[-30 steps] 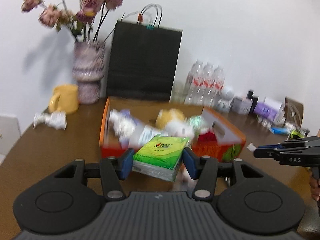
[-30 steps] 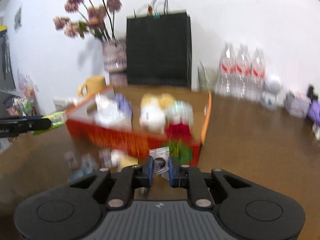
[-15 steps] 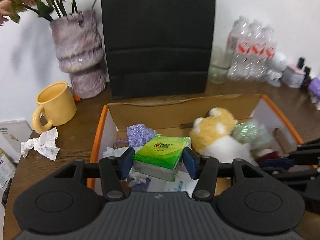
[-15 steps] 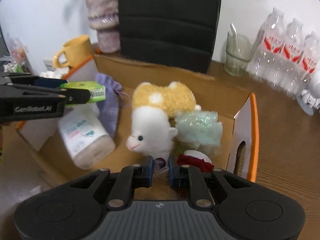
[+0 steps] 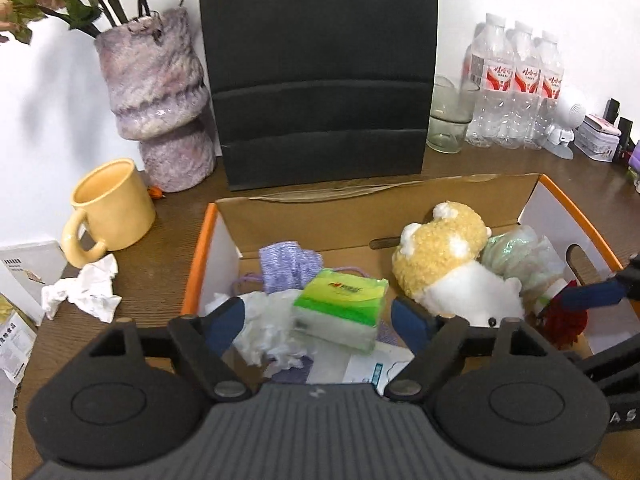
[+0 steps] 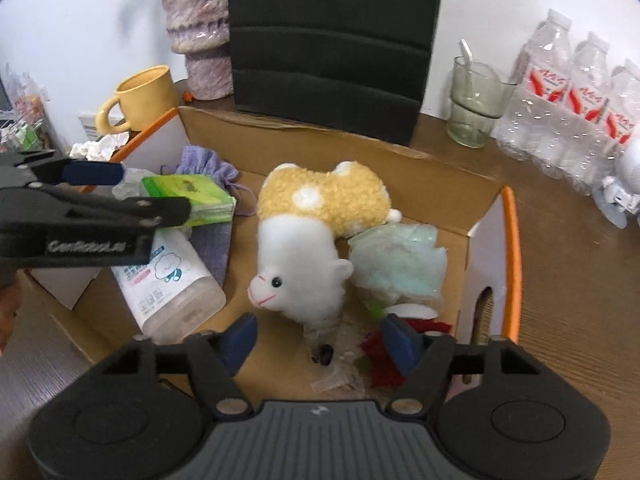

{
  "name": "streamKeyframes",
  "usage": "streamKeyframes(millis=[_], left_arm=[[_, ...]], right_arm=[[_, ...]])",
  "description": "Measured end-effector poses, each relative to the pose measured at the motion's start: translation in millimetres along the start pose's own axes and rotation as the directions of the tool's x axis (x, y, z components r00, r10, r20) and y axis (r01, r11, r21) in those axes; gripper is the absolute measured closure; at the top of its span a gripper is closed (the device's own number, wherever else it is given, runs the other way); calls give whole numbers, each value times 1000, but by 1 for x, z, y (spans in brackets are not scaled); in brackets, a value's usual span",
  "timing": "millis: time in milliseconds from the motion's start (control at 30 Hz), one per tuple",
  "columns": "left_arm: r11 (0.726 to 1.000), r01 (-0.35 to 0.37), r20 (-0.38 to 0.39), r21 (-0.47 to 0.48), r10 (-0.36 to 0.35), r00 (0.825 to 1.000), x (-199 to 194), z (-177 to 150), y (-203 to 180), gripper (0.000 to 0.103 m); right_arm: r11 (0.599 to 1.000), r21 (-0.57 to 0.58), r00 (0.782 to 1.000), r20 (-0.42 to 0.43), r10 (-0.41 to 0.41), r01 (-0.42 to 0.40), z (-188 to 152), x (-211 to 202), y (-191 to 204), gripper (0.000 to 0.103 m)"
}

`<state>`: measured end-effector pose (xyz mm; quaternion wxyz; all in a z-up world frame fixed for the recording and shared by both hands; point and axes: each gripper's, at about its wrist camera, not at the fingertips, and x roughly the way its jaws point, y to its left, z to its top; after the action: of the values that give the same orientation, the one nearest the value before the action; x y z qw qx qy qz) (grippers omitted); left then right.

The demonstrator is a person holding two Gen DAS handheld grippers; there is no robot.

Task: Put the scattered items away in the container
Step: 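Grasp green tissue pack with left tool while right tool grasps wrapped snack, release in box, then withdraw both tools from the box toward the remaining scattered items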

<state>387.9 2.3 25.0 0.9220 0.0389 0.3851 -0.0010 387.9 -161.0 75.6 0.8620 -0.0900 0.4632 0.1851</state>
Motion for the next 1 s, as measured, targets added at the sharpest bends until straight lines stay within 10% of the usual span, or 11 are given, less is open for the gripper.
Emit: streamKeyframes(millis=[433, 800, 1000], left_arm=[[999, -16, 169, -35, 22, 985, -96, -31, 13, 0], [999, 16, 336, -34, -3, 942, -173, -131, 14, 0], [996, 42, 297, -81, -16, 955, -174, -182, 13, 0]], right_arm=[[1000, 31, 986, 166, -6, 1, -25, -86, 12, 0], [1000, -15, 926, 377, 21, -17, -142, -162, 40, 0], [996, 83, 913, 402, -66, 35, -199, -148, 50, 0]])
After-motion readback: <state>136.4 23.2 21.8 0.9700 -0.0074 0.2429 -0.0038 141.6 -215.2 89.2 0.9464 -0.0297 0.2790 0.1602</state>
